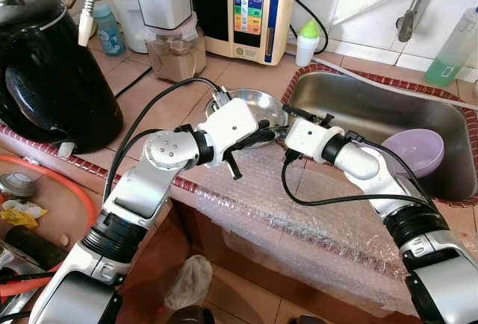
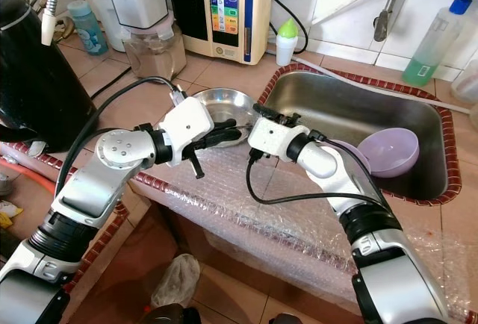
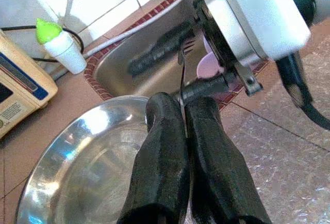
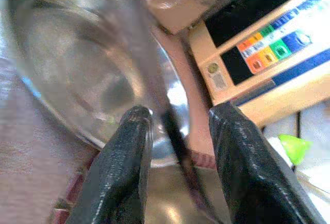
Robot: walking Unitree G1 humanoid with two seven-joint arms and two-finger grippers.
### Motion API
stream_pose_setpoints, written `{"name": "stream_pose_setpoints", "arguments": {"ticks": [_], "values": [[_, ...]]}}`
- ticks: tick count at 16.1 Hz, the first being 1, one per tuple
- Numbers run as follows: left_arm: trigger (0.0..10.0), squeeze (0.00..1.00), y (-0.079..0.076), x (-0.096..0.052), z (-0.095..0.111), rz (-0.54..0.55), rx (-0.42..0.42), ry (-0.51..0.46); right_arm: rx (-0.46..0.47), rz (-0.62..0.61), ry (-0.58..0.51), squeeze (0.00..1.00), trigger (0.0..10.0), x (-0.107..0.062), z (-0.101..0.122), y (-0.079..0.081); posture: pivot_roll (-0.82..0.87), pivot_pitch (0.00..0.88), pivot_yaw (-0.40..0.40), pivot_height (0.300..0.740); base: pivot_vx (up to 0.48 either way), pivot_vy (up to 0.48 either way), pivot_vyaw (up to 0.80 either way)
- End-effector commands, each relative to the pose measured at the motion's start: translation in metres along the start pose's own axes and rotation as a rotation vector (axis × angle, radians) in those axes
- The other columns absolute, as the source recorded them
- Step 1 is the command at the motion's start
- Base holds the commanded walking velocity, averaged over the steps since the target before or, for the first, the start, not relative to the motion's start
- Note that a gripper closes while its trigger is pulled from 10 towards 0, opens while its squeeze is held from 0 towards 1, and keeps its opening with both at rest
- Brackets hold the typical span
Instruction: Kitchen organization
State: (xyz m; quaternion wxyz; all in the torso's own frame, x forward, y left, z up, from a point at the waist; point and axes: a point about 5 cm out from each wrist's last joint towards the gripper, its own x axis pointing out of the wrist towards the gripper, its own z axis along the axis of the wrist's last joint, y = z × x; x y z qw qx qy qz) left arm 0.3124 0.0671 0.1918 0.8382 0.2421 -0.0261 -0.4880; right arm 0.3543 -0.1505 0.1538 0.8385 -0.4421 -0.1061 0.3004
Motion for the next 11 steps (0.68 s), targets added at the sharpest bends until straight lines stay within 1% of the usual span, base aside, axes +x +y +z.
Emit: {"name": "stream_pose_setpoints", "arguments": {"ticks": [1, 4, 6, 11], "values": [[0.0, 0.00, 0.0016, -0.0004, -0.0001, 0.004, 0.021, 0.010, -0.001, -0.052, -0.006, 0.00, 0.0, 0.0003, 0.0017, -0.0137, -0.03, 0.023, 0.062, 0.740, 0.000, 0.000, 0.00], [0.0, 0.00, 0.0024, -0.0021, -0.0039, 0.010, 0.034, 0.028, 0.008, -0.055, -0.011, 0.00, 0.0, 0.0007, 0.0021, -0.0139, -0.02, 0.025, 0.064, 0.740, 0.000, 0.000, 0.00], [0.0, 0.00, 0.0022, -0.0017, -0.0033, 0.012, 0.027, 0.022, 0.016, -0.057, -0.012, 0.00, 0.0, 0.0008, 0.0020, -0.0131, -0.02, 0.025, 0.064, 0.740, 0.000, 0.000, 0.00], [0.0, 0.00, 0.0003, -0.0005, -0.0049, 0.007, 0.047, 0.031, 0.020, -0.055, -0.021, 0.00, 0.0, 0.0020, 0.0028, -0.0102, -0.02, 0.030, 0.069, 0.740, 0.000, 0.000, 0.00]]}}
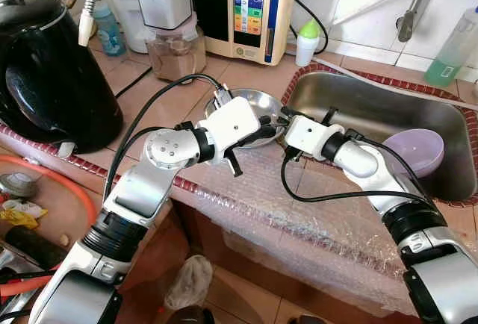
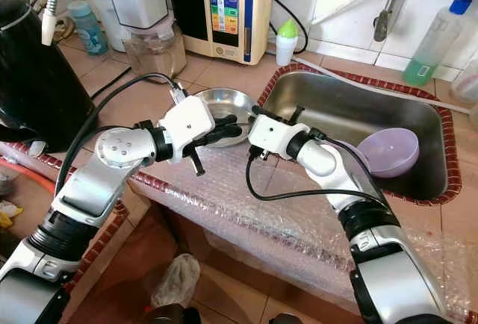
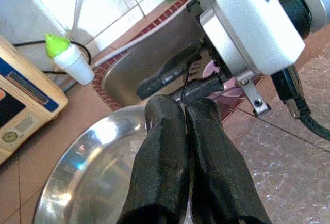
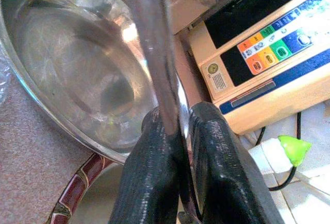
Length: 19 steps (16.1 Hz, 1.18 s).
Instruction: Kitchen organization
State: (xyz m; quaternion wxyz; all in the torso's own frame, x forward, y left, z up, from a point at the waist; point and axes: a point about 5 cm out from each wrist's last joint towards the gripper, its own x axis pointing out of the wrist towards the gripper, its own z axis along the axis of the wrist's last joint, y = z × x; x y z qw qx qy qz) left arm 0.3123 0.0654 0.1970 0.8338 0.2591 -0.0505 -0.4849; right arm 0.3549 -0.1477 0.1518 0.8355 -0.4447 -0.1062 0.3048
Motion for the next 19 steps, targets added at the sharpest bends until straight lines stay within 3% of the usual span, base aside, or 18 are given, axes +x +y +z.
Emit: {"name": "stream_pose_setpoints", "arguments": {"ticks": [1, 4, 5, 6, 7, 11, 12, 15, 19], "values": [[0.0, 0.00, -0.002, -0.001, -0.010, -0.006, -0.006, 0.056, 0.026, -0.065, -0.018, 0.00, 0.0, 0.000, 0.002, -0.013, -0.02, 0.030, 0.070, 0.740, 0.000, 0.000, 0.00], [0.1, 0.00, -0.001, -0.001, -0.011, -0.005, 0.010, 0.063, 0.033, -0.069, -0.010, 0.00, 0.0, -0.001, 0.001, -0.011, -0.02, 0.032, 0.070, 0.740, 0.000, 0.000, 0.00], [3.6, 0.00, -0.001, -0.001, -0.012, -0.002, 0.018, 0.070, 0.031, -0.074, -0.011, 0.00, 0.0, -0.001, 0.001, -0.012, -0.02, 0.032, 0.071, 0.740, 0.000, 0.000, 0.00], [9.4, 0.00, -0.001, -0.001, -0.014, 0.007, 0.024, 0.074, 0.031, -0.086, -0.009, 0.00, 0.0, -0.001, 0.000, -0.013, -0.02, 0.032, 0.071, 0.740, 0.000, 0.000, 0.00], [10.0, 0.00, 0.000, 0.000, -0.016, 0.023, 0.019, 0.076, 0.027, -0.099, -0.008, 0.00, 0.0, 0.000, 0.000, -0.016, -0.02, 0.032, 0.072, 0.740, 0.000, 0.000, 0.00], [10.0, 0.00, 0.005, -0.003, -0.029, 0.133, -0.009, 0.083, 0.033, -0.125, 0.002, 0.00, 0.0, 0.003, 0.000, -0.018, -0.02, 0.034, 0.067, 0.740, 0.000, 0.000, 0.00], [10.0, 1.00, 0.007, -0.004, -0.032, 0.173, -0.048, 0.063, 0.052, -0.140, 0.013, 0.00, 0.0, 0.005, -0.002, -0.016, -0.01, 0.036, 0.060, 0.740, 0.000, 0.000, 0.00], [10.0, 1.00, 0.006, -0.005, -0.027, 0.197, -0.034, 0.026, 0.088, -0.172, 0.066, 0.00, 0.0, 0.008, -0.009, -0.013, 0.00, 0.039, 0.055, 0.740, 0.000, 0.000, 0.00], [10.0, 1.00, -0.005, -0.010, -0.032, 0.212, -0.046, 0.003, 0.144, -0.280, 0.153, 0.00, 0.0, 0.008, -0.021, -0.025, 0.00, 0.045, 0.054, 0.740, 0.000, 0.000, 0.00]]}}
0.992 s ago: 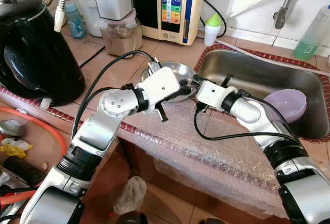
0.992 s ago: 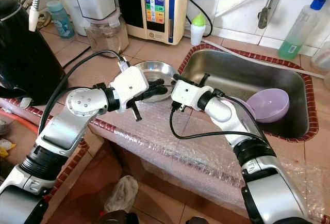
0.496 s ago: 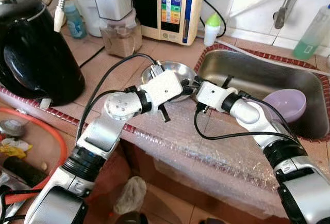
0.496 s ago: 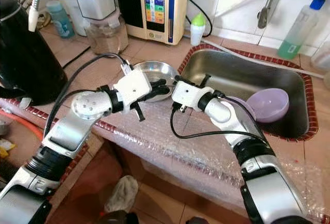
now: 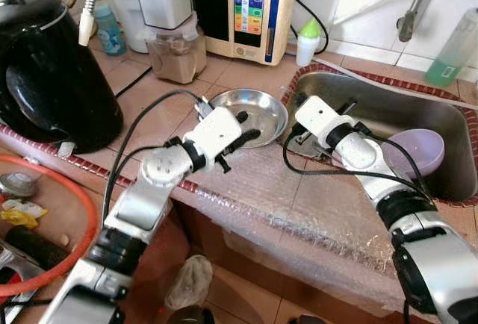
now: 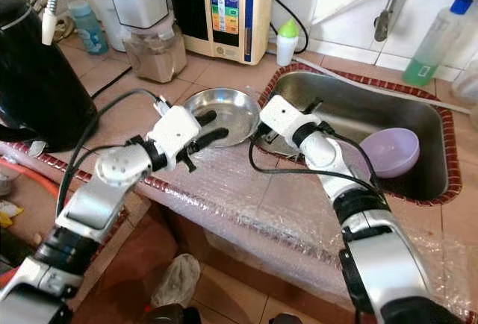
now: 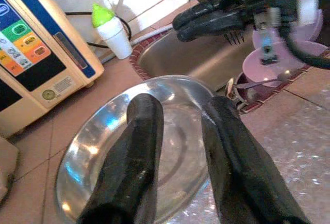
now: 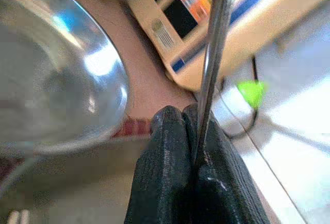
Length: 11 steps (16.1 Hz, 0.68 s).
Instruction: Kitchen organization
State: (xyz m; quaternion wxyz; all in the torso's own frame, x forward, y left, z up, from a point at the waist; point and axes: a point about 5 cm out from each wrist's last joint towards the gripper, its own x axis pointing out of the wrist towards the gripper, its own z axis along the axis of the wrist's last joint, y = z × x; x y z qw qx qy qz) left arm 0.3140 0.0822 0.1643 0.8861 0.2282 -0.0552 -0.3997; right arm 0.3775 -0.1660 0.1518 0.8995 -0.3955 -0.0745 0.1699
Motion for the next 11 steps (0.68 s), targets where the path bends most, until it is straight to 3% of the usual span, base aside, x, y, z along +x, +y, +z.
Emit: {"name": "stream_pose_setpoints", "arguments": {"ticks": [1, 5, 6, 7, 8, 9, 10, 11], "values": [[10.0, 1.00, 0.000, -0.003, 0.002, 0.007, 0.016, -0.006, 0.027, -0.058, 0.023, 0.00, 0.0, 0.003, -0.001, -0.010, 0.01, 0.045, 0.054, 0.740, 0.000, 0.000, 0.00], [10.0, 1.00, -0.011, -0.011, -0.006, -0.015, 0.007, 0.015, 0.130, -0.144, 0.191, 0.00, 0.0, -0.004, -0.025, -0.015, 0.01, 0.047, 0.052, 0.740, 0.000, 0.000, 0.00], [10.0, 1.00, -0.014, -0.013, -0.007, -0.026, 0.012, 0.017, 0.200, -0.157, 0.237, 0.00, 2.5, -0.006, -0.032, -0.013, 0.02, 0.042, 0.051, 0.740, 0.000, 0.000, 0.00], [10.0, 1.00, -0.017, -0.016, -0.009, -0.031, 0.012, 0.022, 0.278, -0.166, 0.280, 0.00, 3.2, -0.009, -0.039, -0.009, 0.02, 0.040, 0.050, 0.740, 0.000, 0.000, 0.00], [10.0, 1.00, -0.018, -0.018, -0.011, -0.032, 0.011, 0.026, 0.307, -0.169, 0.300, 0.00, 3.1, -0.011, -0.042, -0.007, 0.03, 0.038, 0.049, 0.740, 0.000, 0.000, 0.00], [10.0, 1.00, -0.018, -0.020, -0.012, -0.031, 0.012, 0.033, 0.345, -0.175, 0.317, 0.00, 4.6, -0.012, -0.045, -0.006, 0.03, 0.038, 0.049, 0.740, 0.000, 0.000, 0.00], [10.0, 1.00, -0.019, -0.021, -0.013, -0.029, 0.012, 0.038, 0.379, -0.185, 0.338, 0.68, 10.0, -0.014, -0.048, -0.004, 0.03, 0.036, 0.049, 0.740, 0.000, 0.000, 0.00], [10.0, 1.00, -0.019, -0.022, -0.013, -0.029, 0.013, 0.041, 0.410, -0.190, 0.352, 1.00, 10.0, -0.015, -0.050, -0.002, 0.03, 0.033, 0.049, 0.740, 0.000, 0.000, 0.00]]}}
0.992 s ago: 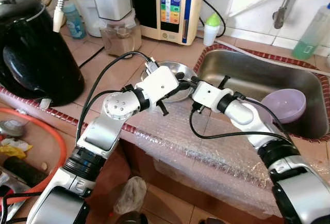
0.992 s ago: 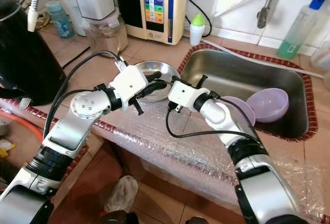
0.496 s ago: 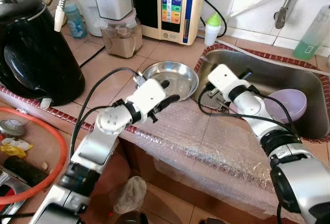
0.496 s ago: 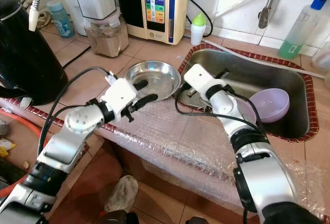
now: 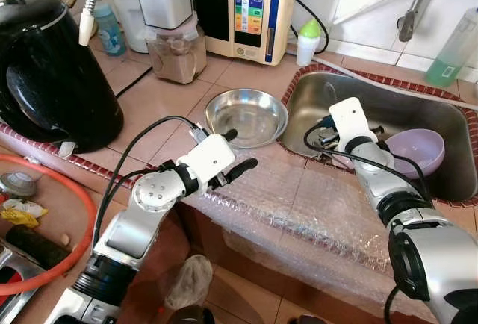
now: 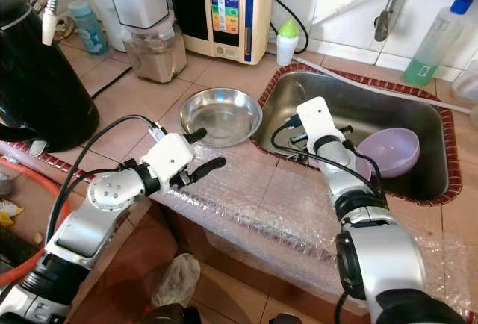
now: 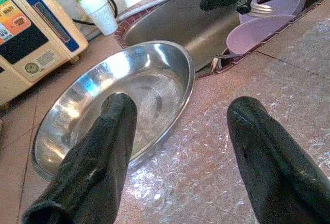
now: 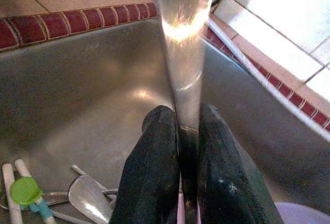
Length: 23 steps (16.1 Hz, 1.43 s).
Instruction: Kitchen organization
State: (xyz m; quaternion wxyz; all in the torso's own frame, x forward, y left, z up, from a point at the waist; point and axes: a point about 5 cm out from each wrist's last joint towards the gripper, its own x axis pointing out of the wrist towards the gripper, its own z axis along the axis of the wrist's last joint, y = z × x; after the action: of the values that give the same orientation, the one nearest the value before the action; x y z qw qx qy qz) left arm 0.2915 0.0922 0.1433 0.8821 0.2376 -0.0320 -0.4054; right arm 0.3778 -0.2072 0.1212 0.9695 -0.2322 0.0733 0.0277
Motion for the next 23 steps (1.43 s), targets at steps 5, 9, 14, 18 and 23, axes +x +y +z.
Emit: {"name": "stream_pose_setpoints", "arguments": {"ticks": [5, 9, 14, 18, 23], "values": [[10.0, 1.00, 0.003, 0.001, 0.003, 0.020, 0.008, -0.016, 0.085, 0.018, 0.050, 1.00, 10.0, -0.006, -0.017, 0.007, 0.02, 0.021, 0.053, 0.740, 0.000, 0.000, 0.00], [10.0, 1.00, 0.009, 0.001, 0.001, 0.056, 0.005, -0.014, 0.120, 0.023, 0.051, 1.00, 10.0, -0.012, -0.029, 0.012, 0.02, 0.020, 0.054, 0.740, 0.000, 0.000, 0.00], [10.0, 1.00, 0.054, 0.001, -0.001, 0.387, -0.151, -0.006, 0.229, 0.016, -0.107, 1.00, 10.0, -0.015, -0.014, 0.013, 0.00, 0.024, 0.057, 0.740, 0.000, 0.000, 0.00], [10.0, 1.00, 0.090, 0.002, -0.024, 0.588, -0.496, 0.075, 0.329, 0.180, -0.361, 1.00, 10.0, -0.039, 0.020, 0.042, -0.05, 0.022, 0.078, 0.740, 0.000, 0.000, 0.00], [10.0, 0.65, 0.098, 0.016, -0.033, 0.606, -0.691, 0.113, 0.297, 0.290, -0.428, 0.22, 10.0, -0.068, 0.035, 0.057, -0.08, 0.026, 0.103, 0.740, 0.000, 0.000, 0.00]]}}
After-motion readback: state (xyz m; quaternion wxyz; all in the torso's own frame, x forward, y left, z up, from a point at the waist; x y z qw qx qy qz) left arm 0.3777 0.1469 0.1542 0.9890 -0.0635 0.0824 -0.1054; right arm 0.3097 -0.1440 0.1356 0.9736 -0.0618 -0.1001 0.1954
